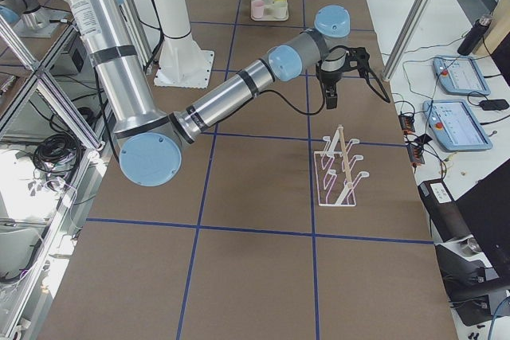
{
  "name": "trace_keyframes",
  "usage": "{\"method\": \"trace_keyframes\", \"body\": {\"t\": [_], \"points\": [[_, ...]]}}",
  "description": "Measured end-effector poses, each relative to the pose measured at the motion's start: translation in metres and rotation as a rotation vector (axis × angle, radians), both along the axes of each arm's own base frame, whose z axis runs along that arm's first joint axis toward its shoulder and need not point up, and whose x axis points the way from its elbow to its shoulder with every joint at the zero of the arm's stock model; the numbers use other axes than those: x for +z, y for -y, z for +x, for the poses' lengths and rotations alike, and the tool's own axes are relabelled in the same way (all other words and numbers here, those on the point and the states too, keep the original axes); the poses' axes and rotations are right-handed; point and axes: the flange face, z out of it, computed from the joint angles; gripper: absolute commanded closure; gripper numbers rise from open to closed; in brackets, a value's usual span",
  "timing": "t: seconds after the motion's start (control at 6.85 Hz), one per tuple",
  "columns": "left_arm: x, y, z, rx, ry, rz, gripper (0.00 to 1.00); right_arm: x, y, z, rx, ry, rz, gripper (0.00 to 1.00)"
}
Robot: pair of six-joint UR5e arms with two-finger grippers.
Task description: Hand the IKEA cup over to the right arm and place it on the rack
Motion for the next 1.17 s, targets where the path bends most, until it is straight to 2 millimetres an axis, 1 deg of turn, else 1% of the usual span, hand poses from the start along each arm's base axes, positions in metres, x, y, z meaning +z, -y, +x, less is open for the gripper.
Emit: {"method": "trace_keyframes", "body": {"t": [0.15,0.29,0.44,0.58,0.88,1.02,1.17], "points": [[-0.036,-0.002,0.025,-0.061,-0.076,-0.024,1.0,-0.017,0.002,-0.022,0.026,-0.002,0.015,0.0],[-0.07,-0.006,0.065,-0.107,-0.166,-0.056,1.0,-0.029,0.001,-0.041,0.065,0.016,0.037,0.0],[-0.098,-0.009,0.109,-0.149,-0.256,-0.087,1.0,-0.039,-0.002,-0.066,0.124,0.046,0.053,0.0],[-0.116,-0.013,0.148,-0.19,-0.34,-0.113,1.0,-0.049,-0.008,-0.094,0.194,0.093,0.061,0.0],[-0.139,-0.027,0.196,-0.26,-0.528,-0.139,1.0,-0.069,-0.025,-0.147,0.317,0.218,0.068,0.0],[-0.155,-0.036,0.226,-0.292,-0.641,-0.152,1.0,-0.087,-0.033,-0.172,0.371,0.292,0.057,0.0],[-0.18,-0.042,0.264,-0.325,-0.748,-0.178,1.0,-0.109,-0.04,-0.195,0.42,0.368,0.04,0.0]]}}
